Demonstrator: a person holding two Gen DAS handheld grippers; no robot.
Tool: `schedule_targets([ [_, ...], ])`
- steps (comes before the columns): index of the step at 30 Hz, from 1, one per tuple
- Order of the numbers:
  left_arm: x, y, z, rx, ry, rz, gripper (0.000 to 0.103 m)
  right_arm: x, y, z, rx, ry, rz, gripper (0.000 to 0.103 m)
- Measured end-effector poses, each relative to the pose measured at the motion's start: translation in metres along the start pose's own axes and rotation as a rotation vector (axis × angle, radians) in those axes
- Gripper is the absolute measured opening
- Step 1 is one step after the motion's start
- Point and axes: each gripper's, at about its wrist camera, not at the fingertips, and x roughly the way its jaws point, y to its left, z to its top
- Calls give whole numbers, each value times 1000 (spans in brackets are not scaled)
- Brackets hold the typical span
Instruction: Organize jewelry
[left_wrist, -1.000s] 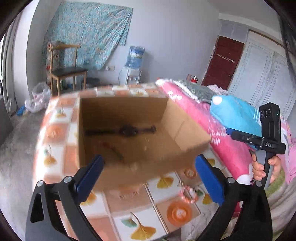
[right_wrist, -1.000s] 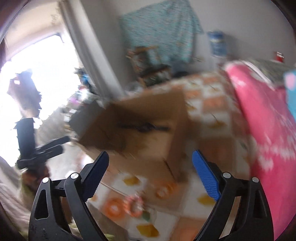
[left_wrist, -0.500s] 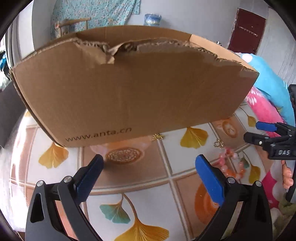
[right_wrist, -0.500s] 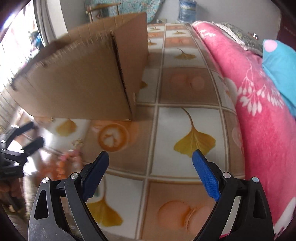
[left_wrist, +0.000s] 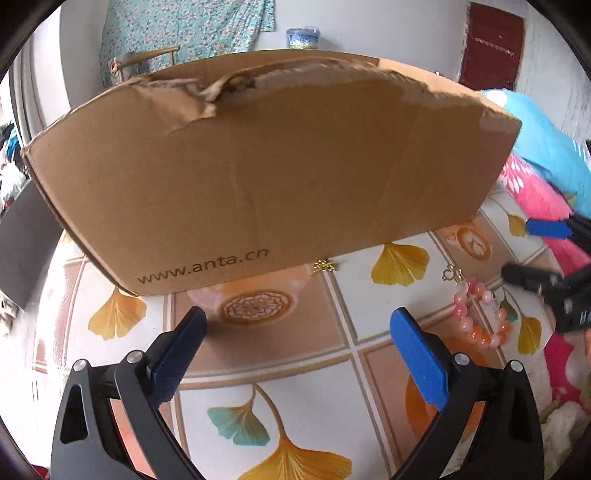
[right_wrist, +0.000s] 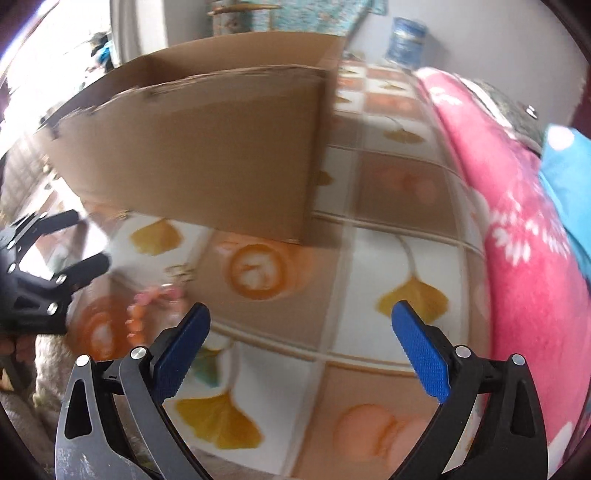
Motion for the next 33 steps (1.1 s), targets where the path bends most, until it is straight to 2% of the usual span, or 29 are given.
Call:
schedule_targets([
  [4,0,13,2,-34,-1,-4,98,0,20,1,-83,-7,-14,95],
  [7,0,19,1,-32,-1,7,98,0,32,1,-115,-2,11,95],
  [10,-1,22,2,-33,-2,5,98,-9,41,1,-160,-31,-33,94],
  [13,-1,21,-1,-38,-9,-2,98,-15,39,3,-151,-37,-62,94],
  [17,-2,22,-1,-42,-17,-13,98,-7,36,3,-134,21,-89,93],
  [24,-12,36,-9,-67,-32,-40,98,-13,71,4,-199,16,-54,91],
  [33,-22,57,-20,-111,-47,-16,98,-14,113,13,-222,-10,16,91],
])
